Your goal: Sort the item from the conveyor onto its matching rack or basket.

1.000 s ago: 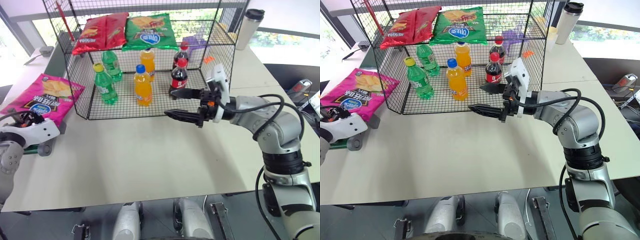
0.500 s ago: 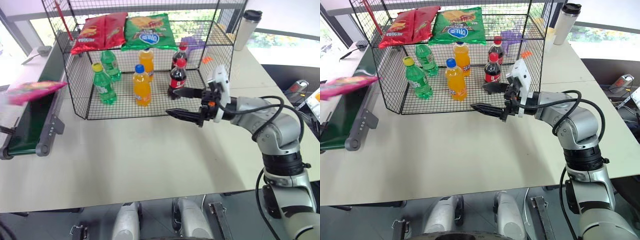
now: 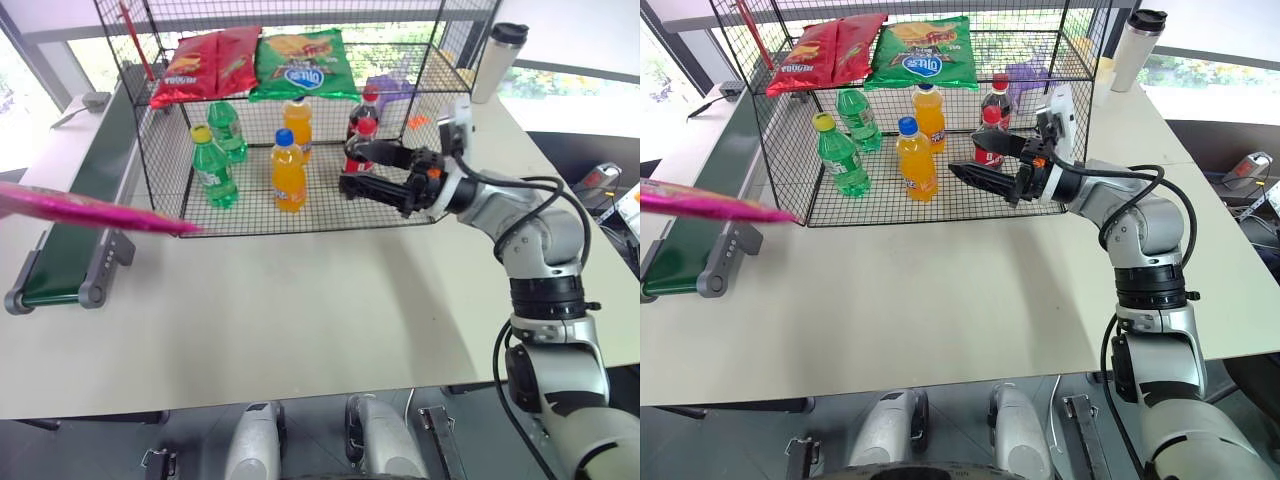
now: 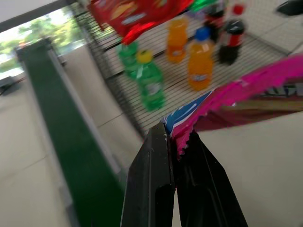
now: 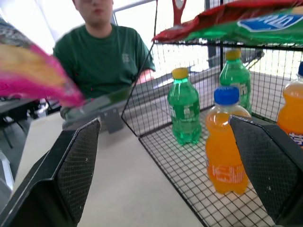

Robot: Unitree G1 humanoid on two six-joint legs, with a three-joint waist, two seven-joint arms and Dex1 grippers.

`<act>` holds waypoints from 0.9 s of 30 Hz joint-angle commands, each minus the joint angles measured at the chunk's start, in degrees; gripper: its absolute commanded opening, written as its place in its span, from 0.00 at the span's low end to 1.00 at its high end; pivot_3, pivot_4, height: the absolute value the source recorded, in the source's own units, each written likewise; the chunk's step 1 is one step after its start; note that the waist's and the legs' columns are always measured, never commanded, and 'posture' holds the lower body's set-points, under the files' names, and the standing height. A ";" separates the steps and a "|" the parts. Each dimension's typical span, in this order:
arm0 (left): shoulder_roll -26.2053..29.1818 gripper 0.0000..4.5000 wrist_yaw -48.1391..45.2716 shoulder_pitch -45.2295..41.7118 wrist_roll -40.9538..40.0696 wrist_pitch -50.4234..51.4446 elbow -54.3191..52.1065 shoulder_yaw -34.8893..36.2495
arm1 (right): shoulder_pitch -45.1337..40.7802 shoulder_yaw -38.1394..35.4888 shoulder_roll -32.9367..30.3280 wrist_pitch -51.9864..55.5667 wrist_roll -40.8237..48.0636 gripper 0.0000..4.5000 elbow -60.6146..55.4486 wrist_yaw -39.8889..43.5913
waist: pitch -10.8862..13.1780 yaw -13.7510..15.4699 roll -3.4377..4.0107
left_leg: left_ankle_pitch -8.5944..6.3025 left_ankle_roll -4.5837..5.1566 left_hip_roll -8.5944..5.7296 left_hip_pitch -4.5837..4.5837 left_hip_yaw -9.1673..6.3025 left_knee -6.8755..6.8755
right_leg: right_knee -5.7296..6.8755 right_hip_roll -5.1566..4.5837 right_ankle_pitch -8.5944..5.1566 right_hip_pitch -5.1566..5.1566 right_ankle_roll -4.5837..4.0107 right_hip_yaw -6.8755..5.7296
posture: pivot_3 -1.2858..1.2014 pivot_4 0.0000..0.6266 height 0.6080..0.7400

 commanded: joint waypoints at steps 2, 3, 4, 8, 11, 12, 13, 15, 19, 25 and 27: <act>-0.04 0.01 2.77 -6.77 -8.59 2.79 0.11 -5.42 | -2.03 -3.52 -1.23 0.53 2.90 1.00 -0.24 1.99 | 0.00 -0.15 0.01 | 0.00 0.00 0.00 0.00 -0.01 -0.01 | 0.04 0.01 0.01 -0.02 0.03 0.00 | 0.52 0.24 1.00; -1.22 0.01 5.02 -11.03 -11.27 2.67 0.62 -8.72 | -1.33 -3.80 -2.05 0.35 2.59 1.00 -0.14 2.68 | 0.00 -0.15 0.01 | 0.00 0.00 0.00 0.00 -0.01 -0.02 | 0.03 0.01 0.02 -0.02 0.04 0.00 | 0.52 0.24 1.00; -2.02 0.01 6.78 -14.16 -13.24 2.51 1.19 -11.14 | -0.89 -3.96 -2.55 0.24 2.37 1.00 -0.09 3.09 | 0.01 -0.09 0.03 | 0.00 0.00 0.00 0.01 -0.01 -0.02 | 0.03 0.01 0.02 -0.01 0.04 0.00 | 0.52 0.24 1.00; -6.65 0.01 13.44 -26.11 -20.22 0.13 3.49 -23.78 | 4.97 -1.64 -4.56 -3.17 -2.81 1.00 -3.16 2.23 | -0.04 0.41 -0.06 | 0.01 0.01 -0.02 0.00 -0.03 0.04 | 0.05 0.02 0.13 0.04 0.24 0.01 | 0.52 0.24 1.00; -9.51 0.01 18.21 -33.66 -22.98 -1.15 6.54 -32.48 | 11.29 1.37 -5.09 -7.53 -8.05 1.00 -7.59 0.53 | -0.06 0.54 -0.10 | 0.01 0.01 -0.05 0.00 -0.08 0.09 | 0.05 0.02 0.13 0.11 0.28 0.01 | 0.52 0.24 1.00; -9.99 0.01 19.65 -35.59 -23.17 -1.69 7.64 -34.72 | 13.17 1.55 -4.26 -8.34 -8.37 1.00 -9.50 -0.47 | -0.06 0.35 -0.11 | 0.01 0.01 -0.06 -0.01 -0.08 0.12 | 0.05 0.01 0.13 0.11 0.28 0.01 | 0.52 0.24 1.00; -10.30 0.01 20.95 -37.27 -23.17 -2.45 8.84 -36.84 | 14.98 1.66 -3.02 -9.34 -8.68 1.00 -11.54 -1.92 | -0.06 0.27 -0.10 | 0.01 0.01 -0.06 -0.01 -0.06 0.13 | 0.05 0.01 0.13 0.10 0.28 0.04 | 0.52 0.24 1.00; -11.10 0.01 23.11 -40.62 -23.70 -3.19 11.32 -40.16 | 18.21 2.96 -0.71 -12.45 -11.13 1.00 -15.27 -5.11 | -0.05 -0.18 -0.09 | 0.01 0.02 -0.07 0.00 -0.06 0.12 | 0.08 0.01 0.14 0.08 0.30 0.07 | 0.52 0.24 1.00; -12.09 0.01 24.91 -45.04 -24.72 -4.98 14.50 -45.65 | 23.45 7.25 3.95 -19.81 -18.22 1.00 -19.41 -11.07 | -0.05 -0.16 -0.09 | 0.02 0.02 -0.05 0.03 -0.06 0.08 | 0.16 0.08 0.13 0.01 0.32 0.08 | 0.52 0.24 1.00; -12.38 0.01 25.41 -47.64 -24.92 -8.02 17.53 -50.55 | 25.29 12.22 10.14 -24.83 -23.38 1.00 -21.78 -16.84 | -0.05 0.16 -0.09 | 0.03 -0.01 -0.06 0.00 -0.06 0.14 | 0.17 0.05 0.10 0.02 0.35 0.09 | 0.52 0.24 1.00; -12.52 0.01 25.46 -47.72 -24.86 -8.89 18.07 -51.65 | 24.73 13.03 11.60 -25.81 -23.68 1.00 -21.67 -17.55 | -0.06 0.25 -0.10 | 0.04 -0.02 -0.07 0.00 -0.07 0.16 | 0.17 0.04 0.10 0.05 0.34 0.09 | 0.52 0.24 1.00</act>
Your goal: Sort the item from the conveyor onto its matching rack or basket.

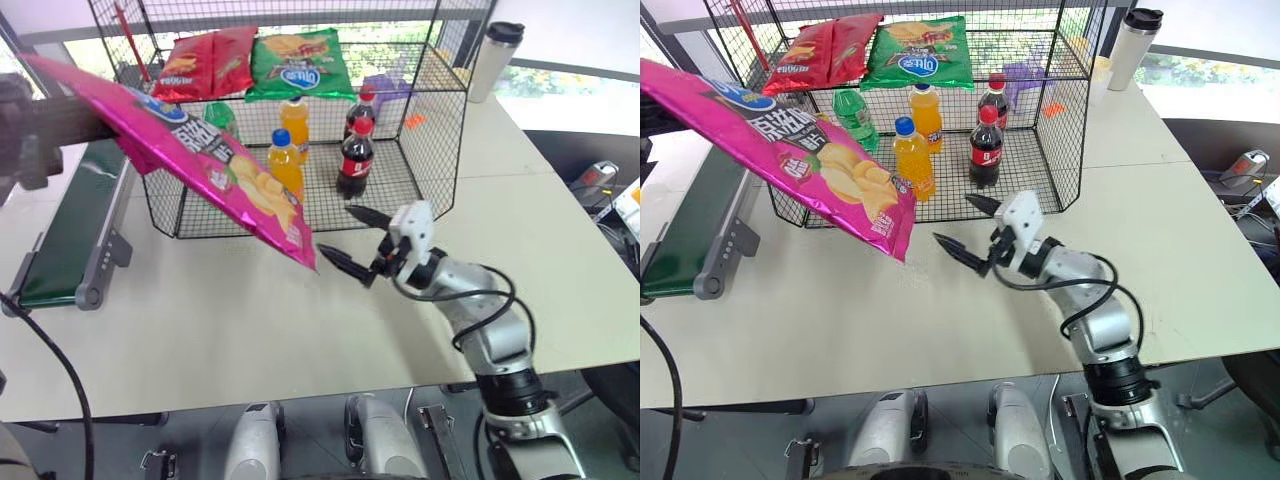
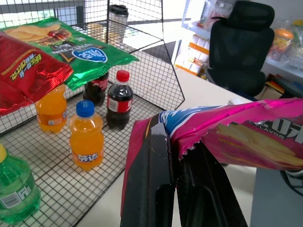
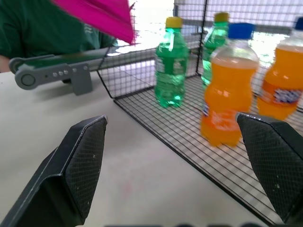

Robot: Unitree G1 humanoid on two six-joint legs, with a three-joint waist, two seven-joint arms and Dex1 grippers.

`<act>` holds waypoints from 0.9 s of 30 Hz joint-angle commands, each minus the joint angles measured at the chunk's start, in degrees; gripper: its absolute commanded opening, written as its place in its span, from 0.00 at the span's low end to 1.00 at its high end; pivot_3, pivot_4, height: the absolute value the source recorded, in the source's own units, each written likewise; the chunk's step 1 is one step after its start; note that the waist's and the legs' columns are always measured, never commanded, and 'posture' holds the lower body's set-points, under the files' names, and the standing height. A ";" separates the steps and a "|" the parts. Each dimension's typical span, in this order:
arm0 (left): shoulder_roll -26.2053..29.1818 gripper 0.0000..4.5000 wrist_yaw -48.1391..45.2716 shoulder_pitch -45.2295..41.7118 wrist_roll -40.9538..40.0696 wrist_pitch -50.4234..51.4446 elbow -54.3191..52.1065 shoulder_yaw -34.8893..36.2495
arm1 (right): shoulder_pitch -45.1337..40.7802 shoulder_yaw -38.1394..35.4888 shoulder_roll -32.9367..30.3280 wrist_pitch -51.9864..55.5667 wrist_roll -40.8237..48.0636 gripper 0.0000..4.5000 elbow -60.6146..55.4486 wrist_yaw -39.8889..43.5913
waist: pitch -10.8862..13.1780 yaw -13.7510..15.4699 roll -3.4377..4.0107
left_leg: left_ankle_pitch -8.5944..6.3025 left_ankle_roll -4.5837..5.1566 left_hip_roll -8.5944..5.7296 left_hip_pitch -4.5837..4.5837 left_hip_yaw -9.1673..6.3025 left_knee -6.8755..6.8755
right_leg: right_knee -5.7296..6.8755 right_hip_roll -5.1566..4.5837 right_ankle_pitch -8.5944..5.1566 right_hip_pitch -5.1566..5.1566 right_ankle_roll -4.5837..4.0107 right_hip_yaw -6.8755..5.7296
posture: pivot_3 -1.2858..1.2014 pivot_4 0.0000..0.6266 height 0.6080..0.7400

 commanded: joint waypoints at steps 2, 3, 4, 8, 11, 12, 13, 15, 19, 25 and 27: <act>0.32 0.01 0.04 -1.25 -0.75 -2.81 0.57 -1.08 | -2.13 1.05 2.72 -3.34 -1.12 1.00 -2.18 -2.16 | -0.01 -0.01 -0.01 | 0.00 0.00 0.00 0.00 -0.01 0.01 | 0.00 0.00 0.00 0.01 0.00 0.00 | 0.52 0.24 1.00; 0.27 0.01 0.13 -1.18 -0.85 -3.06 0.61 -1.33 | -2.53 1.26 3.18 -3.66 -1.26 1.00 -2.18 -2.39 | -0.01 -0.06 -0.01 | 0.00 0.00 0.00 0.00 -0.01 0.00 | 0.00 0.00 0.00 0.01 0.00 0.00 | 0.52 0.24 1.00; 0.11 0.01 0.34 -1.18 -0.91 -3.26 0.68 -1.56 | -3.08 1.61 3.94 -3.72 -1.12 1.00 -2.53 -2.77 | -0.01 -0.12 -0.01 | 0.00 0.00 0.00 0.00 -0.01 0.00 | 0.00 0.00 0.00 0.00 0.00 0.00 | 0.52 0.24 1.00; -0.69 0.01 1.85 -1.47 -0.75 -4.00 1.05 -1.98 | -3.67 3.15 5.69 -3.18 -0.43 1.00 -3.85 -3.23 | -0.01 -0.13 -0.01 | 0.00 0.00 0.00 0.01 -0.01 -0.01 | 0.00 0.01 0.00 0.00 0.00 0.00 | 0.52 0.24 1.00; -0.78 0.01 2.06 -1.04 -1.10 -4.16 0.76 -2.02 | -4.39 3.41 6.80 -3.04 0.21 1.00 -4.01 -3.61 | -0.01 -0.10 -0.01 | 0.00 0.00 0.00 0.00 -0.01 0.00 | 0.00 0.00 0.00 0.01 0.00 0.00 | 0.52 0.24 1.00; -0.79 0.01 2.07 -0.74 -1.11 -4.24 0.61 -2.05 | -4.78 3.30 7.17 -2.96 0.46 1.00 -4.02 -3.75 | -0.01 -0.09 -0.01 | 0.00 0.00 0.00 0.00 -0.01 0.00 | 0.00 0.00 0.00 0.01 0.01 0.00 | 0.52 0.24 1.00; -0.73 0.01 1.99 -0.41 -1.12 -4.30 0.45 -2.08 | -5.09 3.12 7.46 -2.76 0.75 1.00 -4.09 -3.85 | -0.01 -0.08 -0.01 | 0.00 0.00 0.00 0.00 -0.02 0.00 | 0.00 0.00 0.00 0.01 0.00 0.00 | 0.52 0.24 1.00; -0.61 0.01 1.81 0.49 -1.24 -4.31 -0.03 -1.96 | -5.90 2.44 7.93 -2.10 1.77 1.00 -4.55 -4.14 | -0.01 -0.12 -0.01 | 0.00 0.00 0.00 0.01 -0.02 0.00 | 0.00 0.00 0.00 0.01 0.00 -0.01 | 0.52 0.24 1.00; -0.91 0.01 1.83 2.77 -1.12 -5.26 -0.72 -2.09 | -7.37 1.07 8.11 -0.73 4.60 1.00 -5.33 -4.19 | -0.01 -0.11 -0.01 | 0.00 0.00 0.00 0.00 -0.02 -0.01 | 0.01 0.00 0.00 0.01 0.00 0.00 | 0.52 0.24 1.00; -2.64 0.00 3.13 4.57 -0.64 -7.10 -2.87 -4.05 | -8.45 -0.37 7.29 1.11 8.54 0.69 -6.48 -3.24 | -0.01 -0.05 -0.01 | 0.00 0.00 0.00 0.01 -0.02 0.01 | 0.01 0.00 0.00 0.04 0.00 -0.01 | 0.52 0.24 1.00; -2.79 0.00 2.85 5.34 -0.01 -8.24 -3.25 -4.98 | -8.62 -0.54 6.78 1.66 9.60 0.46 -6.73 -2.56 | -0.01 -0.08 -0.01 | 0.00 0.00 0.00 0.01 -0.03 0.00 | 0.01 0.00 0.00 0.03 0.00 -0.01 | 0.52 0.24 1.00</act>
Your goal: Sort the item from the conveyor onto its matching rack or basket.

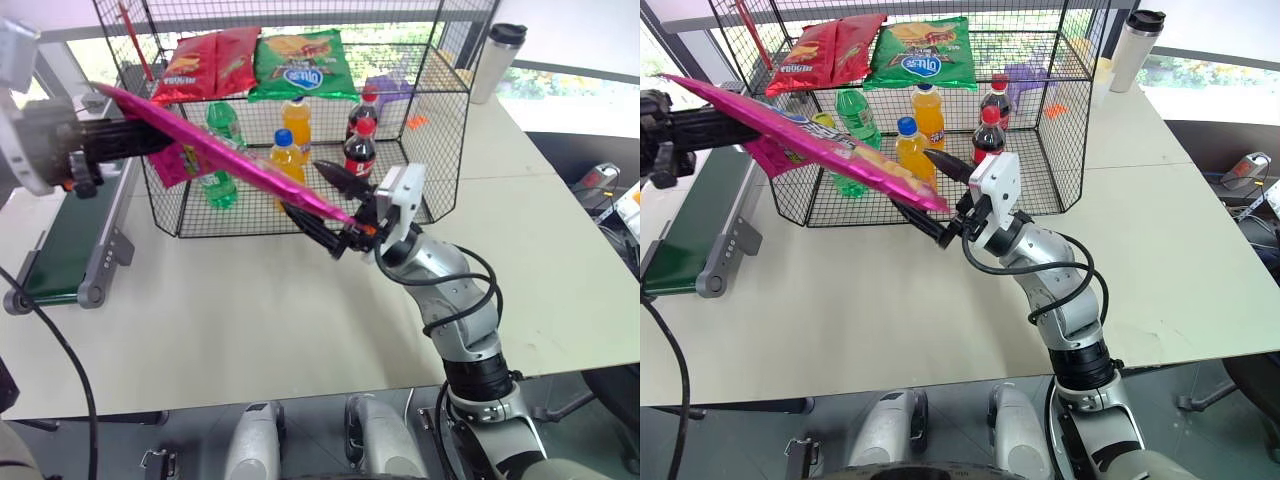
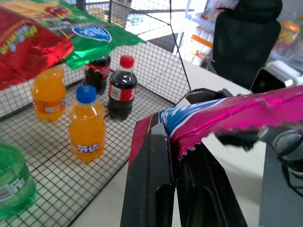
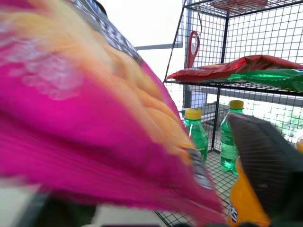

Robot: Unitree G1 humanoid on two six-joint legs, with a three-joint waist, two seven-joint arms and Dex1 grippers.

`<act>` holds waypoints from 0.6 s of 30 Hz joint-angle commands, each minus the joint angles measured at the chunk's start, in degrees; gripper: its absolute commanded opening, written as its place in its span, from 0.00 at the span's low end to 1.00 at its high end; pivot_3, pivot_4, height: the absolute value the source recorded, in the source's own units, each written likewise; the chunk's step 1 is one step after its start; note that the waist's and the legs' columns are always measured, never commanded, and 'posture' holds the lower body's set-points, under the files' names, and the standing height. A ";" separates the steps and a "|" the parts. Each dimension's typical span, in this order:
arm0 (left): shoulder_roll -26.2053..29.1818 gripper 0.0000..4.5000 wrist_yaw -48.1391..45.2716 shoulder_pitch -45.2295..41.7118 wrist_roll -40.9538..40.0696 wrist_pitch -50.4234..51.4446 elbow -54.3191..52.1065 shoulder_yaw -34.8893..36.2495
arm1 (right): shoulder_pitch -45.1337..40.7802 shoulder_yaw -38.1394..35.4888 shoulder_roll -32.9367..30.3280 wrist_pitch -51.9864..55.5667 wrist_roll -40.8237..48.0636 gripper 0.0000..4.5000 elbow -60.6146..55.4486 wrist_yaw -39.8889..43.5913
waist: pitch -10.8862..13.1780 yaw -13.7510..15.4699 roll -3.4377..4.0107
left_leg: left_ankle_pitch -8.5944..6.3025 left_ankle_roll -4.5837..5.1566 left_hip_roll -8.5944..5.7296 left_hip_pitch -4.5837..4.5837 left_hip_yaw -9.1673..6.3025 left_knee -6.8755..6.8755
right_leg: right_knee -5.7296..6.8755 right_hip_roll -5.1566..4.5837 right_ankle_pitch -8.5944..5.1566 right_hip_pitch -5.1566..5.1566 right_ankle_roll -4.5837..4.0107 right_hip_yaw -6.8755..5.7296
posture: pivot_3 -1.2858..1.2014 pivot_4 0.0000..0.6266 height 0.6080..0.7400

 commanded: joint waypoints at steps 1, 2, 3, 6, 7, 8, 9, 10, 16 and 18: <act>0.32 0.00 -0.22 0.39 0.68 -2.71 -1.59 -0.59 | -1.54 -1.13 -0.61 0.45 2.71 0.35 -4.00 1.11 | 0.00 -0.02 0.00 | 0.00 0.00 0.00 0.00 0.00 0.00 | 0.00 0.00 0.00 0.00 0.00 0.00 | 0.52 0.24 1.00; 0.17 0.00 -0.24 0.49 0.76 -3.06 -1.56 -0.83 | -1.51 -1.20 -0.83 0.65 3.02 0.23 -4.15 1.26 | 0.00 -0.03 0.00 | 0.00 0.00 0.00 0.00 0.00 0.00 | 0.00 0.00 0.00 0.00 0.00 0.00 | 0.52 0.24 1.00; 0.05 0.00 -0.34 0.57 0.86 -3.51 -1.51 -1.07 | -1.41 -1.23 -1.17 0.90 3.39 0.13 -4.37 1.55 | 0.00 -0.02 0.00 | 0.00 0.00 0.00 0.00 0.00 0.00 | 0.00 0.00 0.00 0.00 0.00 0.00 | 0.52 0.24 1.00; -0.39 0.00 -0.97 0.62 1.55 -5.49 -0.84 -2.10 | -1.28 -1.63 -2.32 1.75 4.36 0.01 -4.81 2.23 | 0.00 0.02 0.00 | 0.00 0.00 0.00 0.00 0.00 0.00 | 0.00 0.00 0.00 0.00 0.00 0.00 | 0.52 0.24 1.00; -0.42 0.00 -1.24 0.74 1.76 -6.08 -0.75 -2.31 | -1.32 -1.71 -2.53 1.90 4.48 0.01 -4.85 2.29 | 0.00 0.05 0.00 | 0.00 0.00 0.00 0.00 0.00 0.00 | 0.00 0.00 0.00 0.00 0.00 0.00 | 0.52 0.24 1.00; -0.53 0.00 -1.50 1.03 2.27 -7.08 -0.73 -2.52 | -1.37 -1.71 -2.90 2.24 4.62 0.01 -4.93 2.34 | 0.00 0.06 0.00 | 0.00 0.00 0.00 0.00 0.00 0.00 | 0.00 0.00 0.00 0.00 0.00 0.00 | 0.52 0.24 1.00; -0.85 0.00 -1.76 1.48 3.19 -8.69 -0.49 -2.73 | -1.49 -1.86 -3.48 2.84 4.71 0.01 -5.07 2.28 | 0.00 0.04 0.00 | 0.00 0.00 0.00 0.00 0.00 0.01 | 0.00 0.00 0.00 0.00 0.00 0.00 | 0.52 0.24 1.00; -1.08 0.00 -1.98 1.76 3.65 -9.60 -0.17 -2.83 | -1.61 -2.03 -3.94 3.34 4.79 0.01 -5.20 2.25 | 0.00 0.04 0.00 | 0.00 0.00 0.00 0.00 0.01 0.00 | 0.00 0.00 0.00 0.00 0.00 0.00 | 0.52 0.24 1.00; -1.10 0.30 -3.85 2.10 2.52 -9.44 1.14 -2.92 | -2.26 -3.52 -7.11 5.17 5.77 0.00 -5.91 3.05 | 0.00 0.06 0.00 | 0.00 0.01 0.00 0.00 0.01 0.00 | 0.00 0.00 0.00 0.00 0.00 0.00 | 0.52 0.24 1.00; -1.50 0.51 -3.71 2.12 2.77 -9.69 1.73 -2.81 | -2.50 -4.37 -8.51 5.38 5.78 0.00 -6.19 3.31 | 0.00 0.07 0.00 | 0.00 0.00 0.00 0.00 0.01 0.00 | 0.00 0.00 0.00 0.00 0.00 0.00 | 0.52 0.24 1.00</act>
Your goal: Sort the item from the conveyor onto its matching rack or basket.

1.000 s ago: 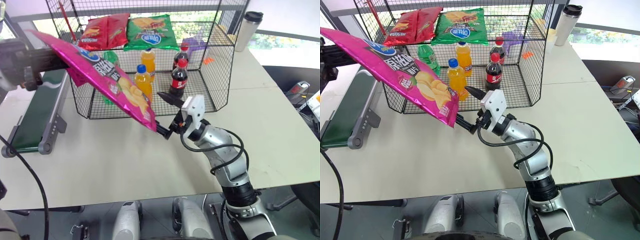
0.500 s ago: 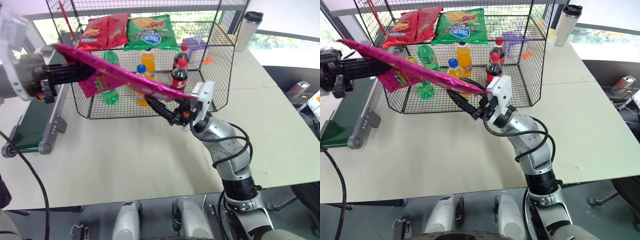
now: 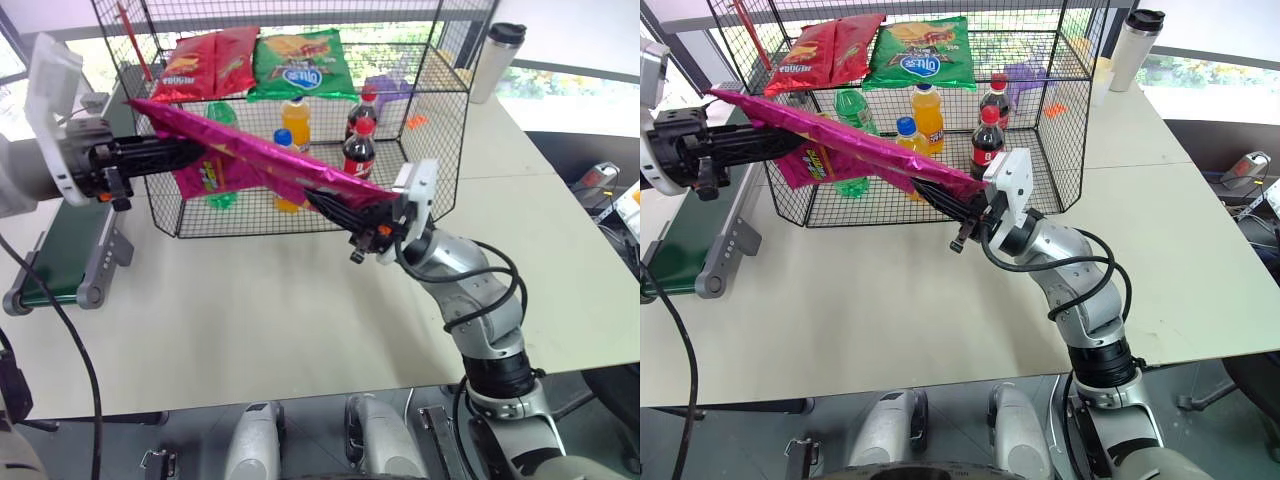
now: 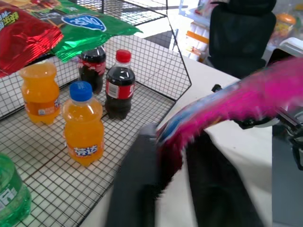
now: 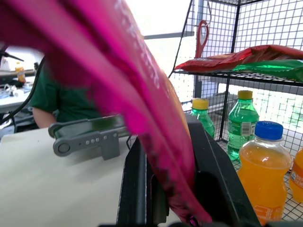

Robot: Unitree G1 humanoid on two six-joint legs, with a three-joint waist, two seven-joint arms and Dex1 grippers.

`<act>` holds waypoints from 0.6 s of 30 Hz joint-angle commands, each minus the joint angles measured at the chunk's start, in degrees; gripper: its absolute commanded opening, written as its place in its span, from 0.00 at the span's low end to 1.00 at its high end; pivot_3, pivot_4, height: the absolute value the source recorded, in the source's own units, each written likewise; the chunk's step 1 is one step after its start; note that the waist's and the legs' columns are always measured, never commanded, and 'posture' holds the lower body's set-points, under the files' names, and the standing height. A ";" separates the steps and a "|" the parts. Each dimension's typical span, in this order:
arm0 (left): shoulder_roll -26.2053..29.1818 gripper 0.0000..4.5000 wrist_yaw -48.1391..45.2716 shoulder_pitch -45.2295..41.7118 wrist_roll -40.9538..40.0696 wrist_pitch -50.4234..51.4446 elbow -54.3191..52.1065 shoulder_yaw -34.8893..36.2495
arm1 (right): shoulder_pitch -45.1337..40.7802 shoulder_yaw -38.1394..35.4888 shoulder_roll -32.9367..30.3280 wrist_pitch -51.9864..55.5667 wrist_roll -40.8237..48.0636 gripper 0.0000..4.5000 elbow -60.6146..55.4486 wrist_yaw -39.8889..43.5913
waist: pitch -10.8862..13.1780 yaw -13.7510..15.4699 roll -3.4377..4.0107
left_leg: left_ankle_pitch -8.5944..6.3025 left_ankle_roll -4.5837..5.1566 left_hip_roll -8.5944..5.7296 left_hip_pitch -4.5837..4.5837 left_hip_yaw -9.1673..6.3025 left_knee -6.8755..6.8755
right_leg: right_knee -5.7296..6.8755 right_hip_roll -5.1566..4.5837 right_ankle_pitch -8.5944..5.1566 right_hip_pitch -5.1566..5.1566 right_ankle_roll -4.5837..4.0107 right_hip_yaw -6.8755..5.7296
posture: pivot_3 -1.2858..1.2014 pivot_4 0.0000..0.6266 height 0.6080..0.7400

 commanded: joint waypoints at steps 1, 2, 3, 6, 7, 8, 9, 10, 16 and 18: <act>0.27 0.61 -0.37 -0.17 -0.18 -1.22 0.47 1.42 | -1.57 -2.45 -1.72 -0.19 1.17 0.00 -3.29 0.57 | 0.00 0.02 0.00 | 0.00 0.00 0.00 0.00 0.00 0.00 | 0.00 0.00 0.00 0.00 0.00 0.00 | 0.52 0.24 1.00; 0.14 0.69 -0.37 -0.18 -0.12 -1.40 0.59 1.39 | -1.59 -2.66 -2.24 -0.28 1.08 0.00 -3.33 0.62 | 0.00 0.01 0.00 | 0.00 0.00 0.00 0.00 0.00 0.00 | 0.00 0.00 0.00 0.00 0.00 0.00 | 0.52 0.24 1.00; -0.47 0.79 0.88 -0.52 1.77 -3.29 1.85 1.06 | -1.48 -3.37 -3.49 0.13 1.01 0.00 -3.85 0.62 | 0.00 0.01 0.00 | 0.00 0.00 0.00 0.00 0.00 0.00 | 0.00 0.00 0.00 0.01 0.00 0.00 | 0.52 0.24 1.00; -0.58 0.99 1.16 0.09 5.55 -7.09 4.63 0.35 | -0.70 -6.26 -7.89 1.98 1.26 0.00 -5.99 0.27 | 0.00 0.05 0.00 | 0.00 0.00 -0.01 0.00 0.00 0.01 | 0.00 -0.01 0.00 0.00 0.00 0.00 | 0.52 0.24 1.00; -0.63 0.99 1.17 0.30 6.22 -7.79 5.41 0.58 | -0.31 -7.67 -9.62 2.90 1.57 0.00 -6.90 -0.09 | 0.00 0.07 0.00 | 0.00 0.00 -0.01 0.00 0.00 0.01 | 0.00 -0.01 0.00 0.00 0.00 0.00 | 0.52 0.24 1.00; -0.81 0.99 1.31 0.34 6.72 -8.31 5.90 0.71 | -0.02 -8.70 -10.83 3.54 1.87 0.00 -7.49 -0.30 | 0.00 0.11 0.00 | 0.00 0.00 -0.02 -0.01 0.01 0.01 | -0.01 -0.01 0.00 0.00 0.00 0.00 | 0.52 0.24 1.00; -0.95 0.99 1.49 0.66 7.33 -9.09 6.50 1.19 | 0.22 -11.09 -12.74 4.69 2.22 0.00 -8.45 -1.28 | 0.00 0.14 -0.01 | 0.00 0.00 -0.02 -0.01 0.01 0.00 | -0.03 -0.02 0.00 0.01 0.00 0.00 | 0.52 0.24 1.00; -1.29 0.99 1.75 0.99 7.57 -9.61 6.64 1.69 | 0.32 -13.53 -14.60 5.58 2.38 0.00 -9.02 -2.12 | 0.00 0.20 0.00 | 0.00 0.00 -0.02 -0.01 0.01 0.00 | -0.04 -0.02 0.00 0.01 0.00 -0.01 | 0.52 0.24 1.00; -7.19 0.99 8.00 2.21 5.73 -9.86 1.27 3.78 | -3.67 -25.23 -21.32 8.11 2.65 0.00 -8.81 -9.17 | 0.00 0.51 0.00 | 0.00 0.01 -0.02 -0.01 0.04 0.03 | -0.06 -0.04 0.00 0.02 -0.01 0.01 | 0.52 0.24 1.00; -10.10 0.99 11.10 2.47 4.63 -9.32 -1.89 3.92 | -6.04 -26.23 -22.05 7.43 1.39 0.00 -7.64 -11.32 | 0.00 0.62 -0.02 | 0.00 0.01 -0.02 -0.01 0.04 0.03 | -0.06 -0.04 0.00 0.03 -0.01 0.01 | 0.52 0.24 1.00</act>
